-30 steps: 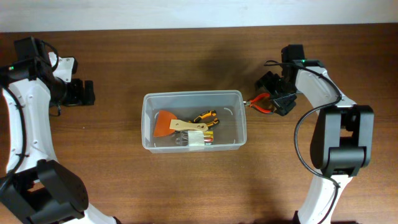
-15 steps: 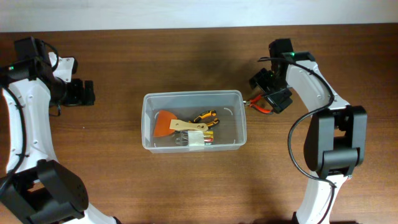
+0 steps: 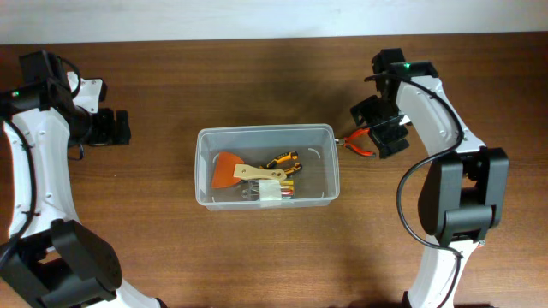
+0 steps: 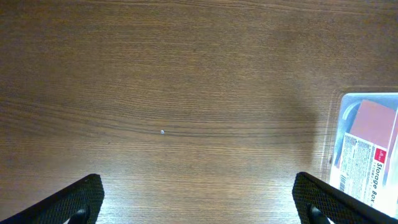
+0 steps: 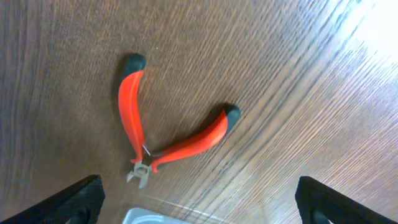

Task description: Pack container

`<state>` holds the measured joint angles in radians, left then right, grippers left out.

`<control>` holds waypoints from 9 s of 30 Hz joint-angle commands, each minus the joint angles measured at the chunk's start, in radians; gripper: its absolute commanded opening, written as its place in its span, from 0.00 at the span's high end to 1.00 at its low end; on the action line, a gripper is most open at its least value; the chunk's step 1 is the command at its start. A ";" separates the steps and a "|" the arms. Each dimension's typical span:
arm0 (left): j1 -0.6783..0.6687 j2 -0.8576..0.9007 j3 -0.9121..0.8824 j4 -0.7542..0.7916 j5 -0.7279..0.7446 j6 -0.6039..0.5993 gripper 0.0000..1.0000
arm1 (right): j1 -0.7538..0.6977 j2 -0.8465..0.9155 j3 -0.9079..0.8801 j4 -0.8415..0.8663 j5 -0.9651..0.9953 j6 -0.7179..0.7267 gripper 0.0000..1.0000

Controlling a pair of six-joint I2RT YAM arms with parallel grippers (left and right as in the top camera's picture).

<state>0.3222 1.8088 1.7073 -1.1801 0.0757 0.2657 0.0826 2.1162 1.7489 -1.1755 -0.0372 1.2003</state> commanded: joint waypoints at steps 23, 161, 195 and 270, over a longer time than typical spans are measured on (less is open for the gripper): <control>0.008 0.009 -0.005 0.002 0.014 -0.010 0.01 | 0.072 0.051 0.019 0.072 -0.036 0.387 0.01; 0.008 0.009 -0.005 0.002 0.014 -0.010 0.01 | -0.087 0.180 0.119 0.148 0.031 -0.146 0.51; 0.008 0.009 -0.005 0.002 0.014 -0.010 0.01 | -0.037 0.218 0.119 0.130 0.078 -0.145 0.50; 0.008 0.009 -0.005 0.002 0.014 -0.010 0.01 | 0.021 0.209 0.814 -0.380 0.072 -0.739 0.94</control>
<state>0.3222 1.8088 1.7073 -1.1801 0.0757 0.2657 0.0658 2.3295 2.4969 -1.5246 0.0265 0.6044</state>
